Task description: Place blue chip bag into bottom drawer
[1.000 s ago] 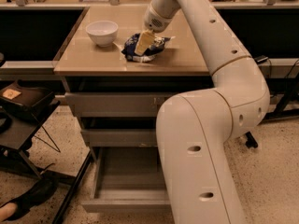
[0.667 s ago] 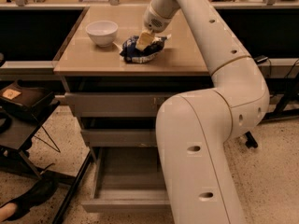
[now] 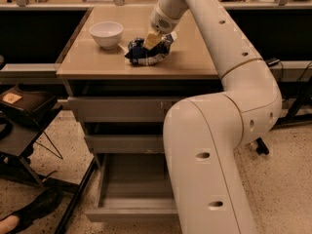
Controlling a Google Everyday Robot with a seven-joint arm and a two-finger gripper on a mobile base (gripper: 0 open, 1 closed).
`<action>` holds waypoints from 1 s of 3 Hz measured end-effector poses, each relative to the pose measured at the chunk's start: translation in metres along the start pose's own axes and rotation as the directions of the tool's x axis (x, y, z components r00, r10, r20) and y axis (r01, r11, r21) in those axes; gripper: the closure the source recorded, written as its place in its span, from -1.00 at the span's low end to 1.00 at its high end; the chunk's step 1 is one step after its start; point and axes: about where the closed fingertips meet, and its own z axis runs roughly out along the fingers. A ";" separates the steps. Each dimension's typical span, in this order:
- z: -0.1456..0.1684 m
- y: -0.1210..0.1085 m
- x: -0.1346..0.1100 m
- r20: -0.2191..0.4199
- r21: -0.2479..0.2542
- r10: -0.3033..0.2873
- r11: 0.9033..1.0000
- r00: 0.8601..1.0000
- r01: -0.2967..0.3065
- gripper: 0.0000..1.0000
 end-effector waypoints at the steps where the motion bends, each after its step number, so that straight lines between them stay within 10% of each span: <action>1: 0.004 0.003 -0.004 0.018 -0.006 -0.006 1.000 1.000 0.006 1.00; 2: -0.028 0.008 -0.012 0.086 0.035 -0.032 0.999 0.996 0.029 1.00; 3: -0.116 0.014 -0.012 0.182 0.193 -0.037 0.981 0.983 0.002 1.00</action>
Offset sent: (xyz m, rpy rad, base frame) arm -0.1308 0.0084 0.0057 0.1137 -0.0602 0.0767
